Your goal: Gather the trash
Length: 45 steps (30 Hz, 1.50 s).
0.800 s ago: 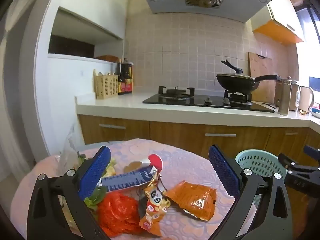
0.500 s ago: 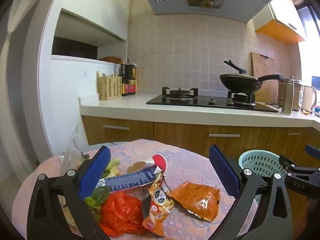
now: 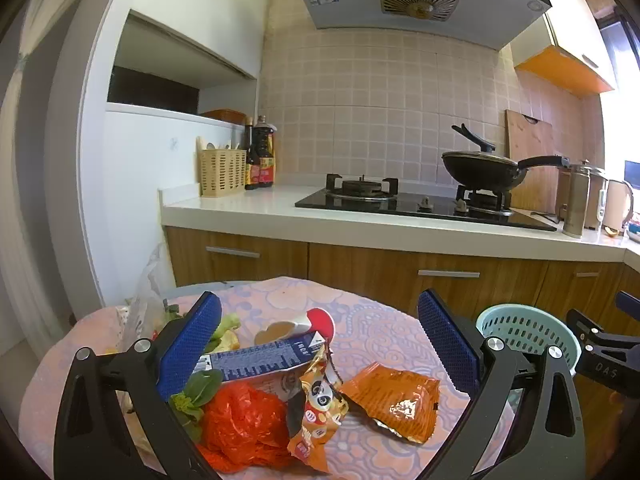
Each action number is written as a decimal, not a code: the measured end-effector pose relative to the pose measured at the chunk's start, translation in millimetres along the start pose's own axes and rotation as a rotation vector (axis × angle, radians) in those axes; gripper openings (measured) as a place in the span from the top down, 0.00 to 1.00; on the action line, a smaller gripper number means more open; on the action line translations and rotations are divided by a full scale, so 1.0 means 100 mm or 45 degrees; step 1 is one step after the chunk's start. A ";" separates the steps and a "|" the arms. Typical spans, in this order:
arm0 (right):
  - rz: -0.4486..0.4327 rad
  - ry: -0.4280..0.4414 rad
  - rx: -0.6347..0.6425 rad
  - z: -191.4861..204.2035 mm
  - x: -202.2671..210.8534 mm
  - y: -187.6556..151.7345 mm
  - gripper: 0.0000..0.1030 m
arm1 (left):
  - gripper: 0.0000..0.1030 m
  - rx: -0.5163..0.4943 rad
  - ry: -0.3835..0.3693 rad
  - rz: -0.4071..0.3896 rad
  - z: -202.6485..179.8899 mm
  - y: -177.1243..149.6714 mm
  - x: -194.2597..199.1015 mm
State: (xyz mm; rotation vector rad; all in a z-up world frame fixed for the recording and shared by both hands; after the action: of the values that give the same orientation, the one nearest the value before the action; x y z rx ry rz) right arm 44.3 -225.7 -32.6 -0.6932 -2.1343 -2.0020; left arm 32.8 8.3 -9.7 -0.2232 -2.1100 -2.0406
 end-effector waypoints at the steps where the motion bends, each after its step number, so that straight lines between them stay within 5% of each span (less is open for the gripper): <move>1: 0.002 0.000 0.000 0.00 0.00 0.00 0.07 | 0.07 -0.001 0.000 0.000 0.00 0.00 0.00; 45: 0.017 -0.015 -0.050 -0.09 -0.05 -0.03 0.07 | 0.07 -0.030 0.015 -0.002 -0.03 -0.01 0.01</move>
State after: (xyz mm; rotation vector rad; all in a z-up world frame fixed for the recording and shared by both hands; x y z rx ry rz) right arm 45.7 -236.0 -35.9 -0.7249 -2.0959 -2.0434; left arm 31.5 5.2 -10.7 -0.2123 -2.0809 -2.0631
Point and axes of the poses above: each gripper's, at about its wrist camera, not at the fingertips, and x roughly against the way its jaws point, z to its left, y to its top, the point moved 3 cm from there along -x, roughly the way its jaws point
